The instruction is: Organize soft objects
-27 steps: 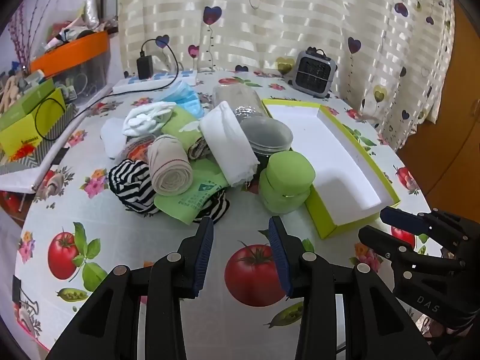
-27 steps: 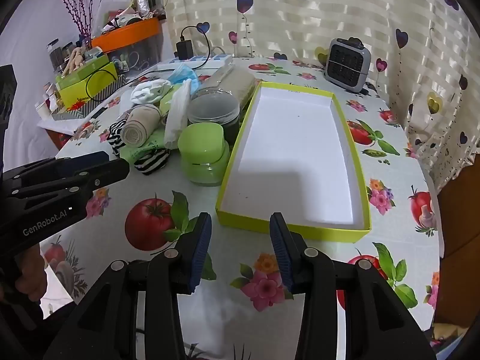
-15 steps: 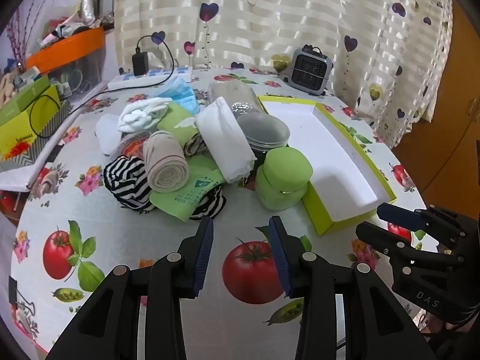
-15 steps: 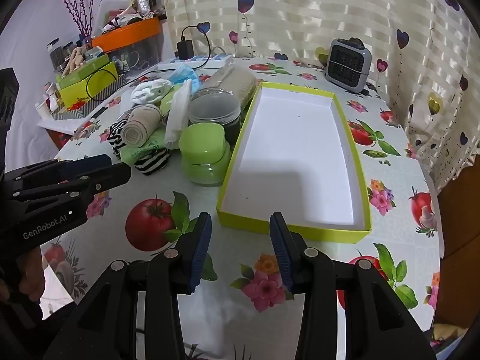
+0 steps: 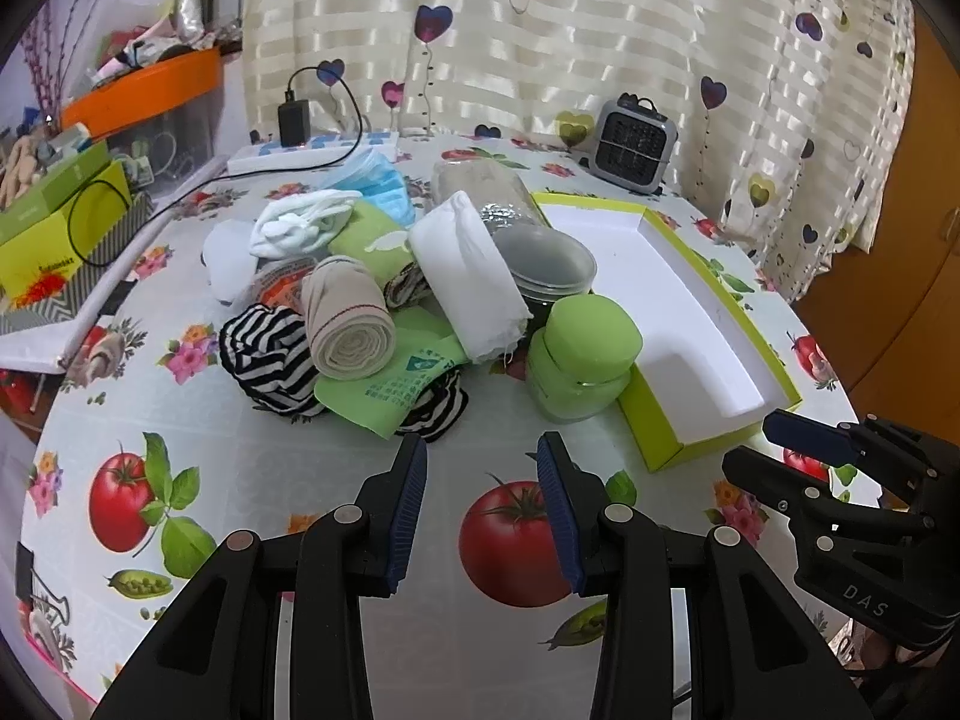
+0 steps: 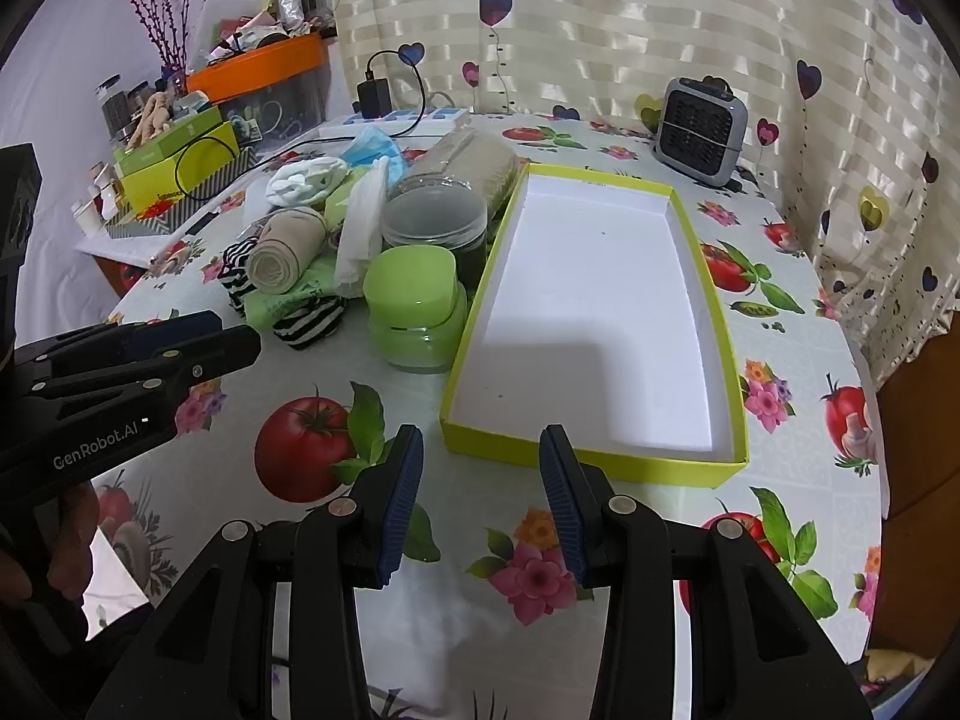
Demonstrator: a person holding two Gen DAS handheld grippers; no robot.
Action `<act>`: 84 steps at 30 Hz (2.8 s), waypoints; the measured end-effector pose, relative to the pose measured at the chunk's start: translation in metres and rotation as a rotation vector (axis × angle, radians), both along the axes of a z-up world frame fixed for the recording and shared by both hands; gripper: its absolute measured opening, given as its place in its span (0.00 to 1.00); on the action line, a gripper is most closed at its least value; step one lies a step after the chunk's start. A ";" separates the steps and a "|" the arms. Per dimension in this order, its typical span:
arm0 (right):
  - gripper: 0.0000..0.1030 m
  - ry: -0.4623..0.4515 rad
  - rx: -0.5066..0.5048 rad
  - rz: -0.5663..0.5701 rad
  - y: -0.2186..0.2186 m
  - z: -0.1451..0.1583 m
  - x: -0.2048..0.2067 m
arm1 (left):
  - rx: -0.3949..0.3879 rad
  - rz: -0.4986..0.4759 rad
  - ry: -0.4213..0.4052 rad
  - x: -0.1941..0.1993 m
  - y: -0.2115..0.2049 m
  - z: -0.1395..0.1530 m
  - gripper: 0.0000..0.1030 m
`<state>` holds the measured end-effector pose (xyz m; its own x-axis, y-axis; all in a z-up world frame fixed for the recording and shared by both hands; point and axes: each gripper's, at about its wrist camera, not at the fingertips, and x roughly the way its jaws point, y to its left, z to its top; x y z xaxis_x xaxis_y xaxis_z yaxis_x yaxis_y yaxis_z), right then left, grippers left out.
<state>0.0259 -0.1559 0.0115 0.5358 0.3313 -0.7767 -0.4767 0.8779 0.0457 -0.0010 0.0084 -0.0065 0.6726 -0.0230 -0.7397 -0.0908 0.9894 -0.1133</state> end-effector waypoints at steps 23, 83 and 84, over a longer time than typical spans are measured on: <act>0.40 -0.001 0.000 -0.002 0.001 0.002 0.002 | -0.018 -0.004 -0.006 -0.002 0.000 0.000 0.36; 0.40 -0.023 0.041 0.003 0.001 0.012 0.006 | -0.015 0.001 0.002 -0.001 0.001 -0.005 0.36; 0.40 -0.023 0.041 0.004 0.002 0.012 0.006 | -0.015 0.001 0.001 -0.001 0.001 -0.005 0.36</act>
<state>0.0319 -0.1543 0.0234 0.5516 0.3649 -0.7500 -0.4818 0.8734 0.0706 -0.0023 0.0094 -0.0110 0.6715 -0.0340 -0.7402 -0.0915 0.9875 -0.1284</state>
